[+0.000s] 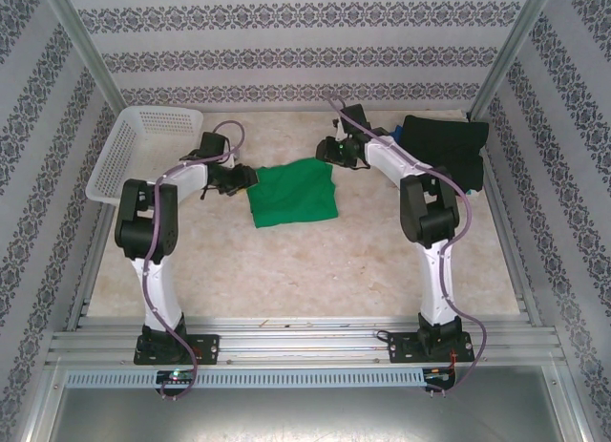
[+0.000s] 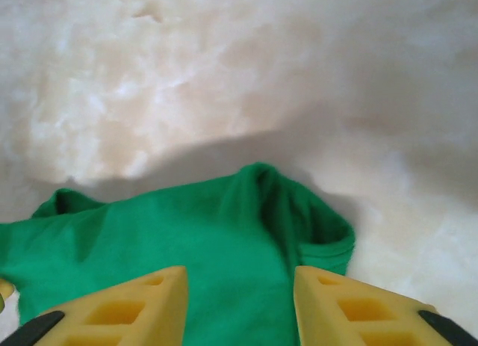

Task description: Fold and stack the t-shirts

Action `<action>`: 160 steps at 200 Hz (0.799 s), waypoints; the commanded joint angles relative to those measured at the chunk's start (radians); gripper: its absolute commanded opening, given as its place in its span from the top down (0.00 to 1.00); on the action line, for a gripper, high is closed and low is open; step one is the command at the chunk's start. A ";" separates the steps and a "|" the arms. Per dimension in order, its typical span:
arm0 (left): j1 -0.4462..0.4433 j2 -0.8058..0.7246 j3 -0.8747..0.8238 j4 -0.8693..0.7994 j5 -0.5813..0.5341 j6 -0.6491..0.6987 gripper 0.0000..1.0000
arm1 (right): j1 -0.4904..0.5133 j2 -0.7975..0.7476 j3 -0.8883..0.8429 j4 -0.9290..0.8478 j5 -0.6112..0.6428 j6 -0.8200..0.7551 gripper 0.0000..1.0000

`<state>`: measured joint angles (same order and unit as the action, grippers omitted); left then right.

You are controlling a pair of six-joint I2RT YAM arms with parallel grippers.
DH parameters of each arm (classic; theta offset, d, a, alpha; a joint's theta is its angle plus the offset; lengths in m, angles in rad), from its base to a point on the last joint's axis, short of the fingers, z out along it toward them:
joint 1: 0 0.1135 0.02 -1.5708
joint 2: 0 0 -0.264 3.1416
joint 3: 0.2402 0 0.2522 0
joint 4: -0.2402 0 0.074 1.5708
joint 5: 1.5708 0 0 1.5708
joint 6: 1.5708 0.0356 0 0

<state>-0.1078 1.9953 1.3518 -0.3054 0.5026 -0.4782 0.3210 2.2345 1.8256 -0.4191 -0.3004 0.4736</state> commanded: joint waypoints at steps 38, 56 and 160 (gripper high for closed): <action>-0.211 -0.323 -0.302 0.133 -0.051 -0.034 0.35 | 0.041 0.173 0.242 0.030 -0.094 -0.089 0.50; -0.297 -0.336 -0.397 0.213 -0.052 -0.096 0.33 | 0.040 0.294 0.415 -0.061 -0.129 -0.107 0.51; -0.154 -0.277 -0.442 0.106 -0.147 -0.014 0.38 | 0.031 -0.124 -0.270 -0.082 -0.001 -0.098 0.54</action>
<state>-0.3492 1.6981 0.8608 -0.0994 0.4351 -0.5709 0.3618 2.2807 1.7859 -0.5297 -0.3340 0.3534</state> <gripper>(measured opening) 0.621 0.456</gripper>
